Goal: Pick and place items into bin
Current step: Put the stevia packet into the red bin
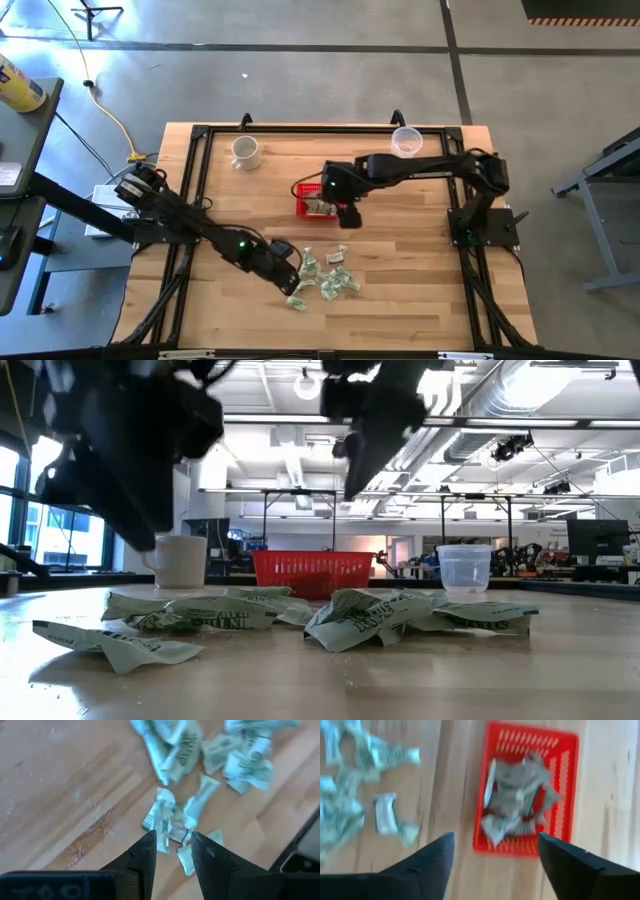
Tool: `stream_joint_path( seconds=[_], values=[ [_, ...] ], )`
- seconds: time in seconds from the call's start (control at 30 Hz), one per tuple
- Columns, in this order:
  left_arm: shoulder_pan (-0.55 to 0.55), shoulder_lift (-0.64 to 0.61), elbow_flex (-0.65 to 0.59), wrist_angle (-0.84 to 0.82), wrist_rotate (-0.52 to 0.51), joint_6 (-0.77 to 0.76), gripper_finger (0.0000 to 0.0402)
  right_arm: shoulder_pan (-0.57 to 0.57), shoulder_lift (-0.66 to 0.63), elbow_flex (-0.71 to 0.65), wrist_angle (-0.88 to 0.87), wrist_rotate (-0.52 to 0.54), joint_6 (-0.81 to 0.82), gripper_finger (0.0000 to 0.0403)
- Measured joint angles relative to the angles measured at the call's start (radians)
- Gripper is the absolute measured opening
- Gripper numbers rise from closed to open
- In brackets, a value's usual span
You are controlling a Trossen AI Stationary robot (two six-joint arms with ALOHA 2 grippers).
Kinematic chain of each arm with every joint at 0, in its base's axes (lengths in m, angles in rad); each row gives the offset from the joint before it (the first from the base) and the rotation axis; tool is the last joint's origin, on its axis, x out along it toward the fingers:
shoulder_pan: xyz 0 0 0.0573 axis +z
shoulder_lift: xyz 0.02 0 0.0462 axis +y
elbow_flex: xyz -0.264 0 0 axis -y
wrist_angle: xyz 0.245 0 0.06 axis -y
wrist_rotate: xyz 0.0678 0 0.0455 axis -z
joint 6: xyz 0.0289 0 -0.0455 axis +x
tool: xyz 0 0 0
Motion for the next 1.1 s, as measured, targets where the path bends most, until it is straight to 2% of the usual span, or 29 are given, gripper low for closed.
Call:
stream_joint_path(
  seconds=[0.13, 0.23, 0.4, 0.5, 0.6, 0.83, 0.93, 1.1],
  values=[
    [0.027, 0.033, 0.0, 0.055, 0.049, -0.071, 0.0156, 0.027, -0.049, -0.01, -0.08, 0.081, -0.007, 0.0301],
    [0.018, 0.083, 0.035, 0.08, 0.062, -0.076, 0.0156, 0.032, -0.108, -0.099, -0.041, 0.097, 0.011, 0.0306],
    [0.008, 0.194, 0.169, -0.138, 0.074, -0.075, 0.0156, 0.046, -0.24, -0.338, 0.113, 0.198, 0.111, 0.0307],
    [0.011, 0.237, 0.264, -0.28, 0.09, -0.076, 0.0157, 0.059, -0.327, -0.459, 0.182, 0.204, 0.19, 0.0307],
    [0.01, 0.248, 0.335, -0.359, 0.058, -0.075, 0.0157, 0.075, -0.389, -0.55, 0.194, 0.202, 0.269, 0.0307],
    [0.01, 0.26, 0.37, -0.364, 0.016, -0.065, 0.016, 0.109, -0.476, -0.664, 0.197, 0.22, 0.375, 0.0307],
    [0.01, 0.278, 0.366, -0.374, 0.015, -0.064, 0.0187, 0.119, -0.481, -0.67, 0.2, 0.225, 0.391, 0.0307],
    [0.01, 0.307, 0.366, -0.353, 0.027, -0.07, 0.0266, 0.129, -0.481, -0.671, 0.208, 0.239, 0.393, 0.0307]
  ],
)
